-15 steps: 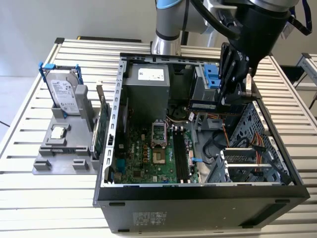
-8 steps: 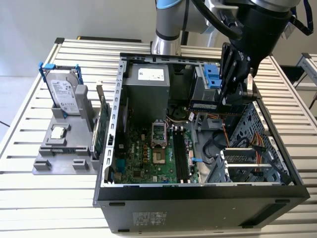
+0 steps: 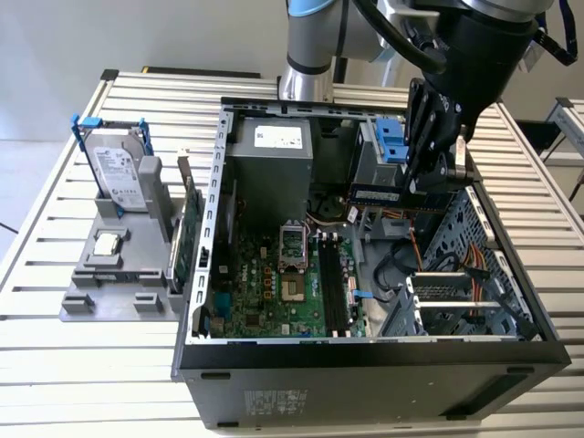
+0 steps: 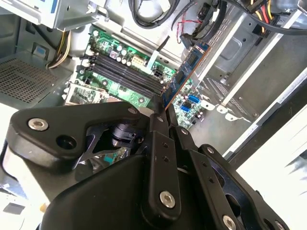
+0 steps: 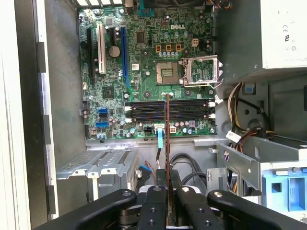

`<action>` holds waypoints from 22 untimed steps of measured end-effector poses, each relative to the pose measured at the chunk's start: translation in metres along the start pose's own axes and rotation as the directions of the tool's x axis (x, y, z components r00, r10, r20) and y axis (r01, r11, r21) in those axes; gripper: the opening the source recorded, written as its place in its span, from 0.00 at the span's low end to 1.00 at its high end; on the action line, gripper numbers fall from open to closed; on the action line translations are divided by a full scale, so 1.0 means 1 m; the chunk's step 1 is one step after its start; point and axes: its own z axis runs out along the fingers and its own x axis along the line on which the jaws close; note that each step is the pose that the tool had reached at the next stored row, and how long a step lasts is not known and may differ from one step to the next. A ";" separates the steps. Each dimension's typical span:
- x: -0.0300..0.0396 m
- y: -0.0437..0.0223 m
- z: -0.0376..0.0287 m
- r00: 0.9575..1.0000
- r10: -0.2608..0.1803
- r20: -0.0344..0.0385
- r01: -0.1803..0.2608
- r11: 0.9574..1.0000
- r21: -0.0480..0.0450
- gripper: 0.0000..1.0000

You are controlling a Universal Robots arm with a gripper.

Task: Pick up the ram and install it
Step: 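Insert the ram into the slot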

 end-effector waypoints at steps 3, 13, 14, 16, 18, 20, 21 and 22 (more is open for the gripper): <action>0.0000 0.0000 0.0000 1.000 0.018 0.000 -0.018 1.000 0.000 0.00; 0.0000 0.0000 0.0000 0.997 0.071 0.002 -0.071 0.997 0.000 0.00; 0.0000 0.0000 0.0000 0.997 0.075 0.002 -0.075 0.997 0.000 0.00; 0.0000 0.0000 0.0000 0.996 0.084 0.002 -0.084 0.996 0.000 0.00; 0.0000 0.0000 0.0000 0.996 0.094 0.003 -0.094 0.996 0.000 0.00; 0.0000 0.0000 0.0000 0.995 0.104 0.003 -0.104 0.995 0.000 0.00; 0.0000 0.0000 0.0000 0.994 0.109 0.003 -0.109 0.994 0.000 0.00; 0.0000 0.0000 0.0000 0.994 0.114 0.003 -0.114 0.994 0.000 0.00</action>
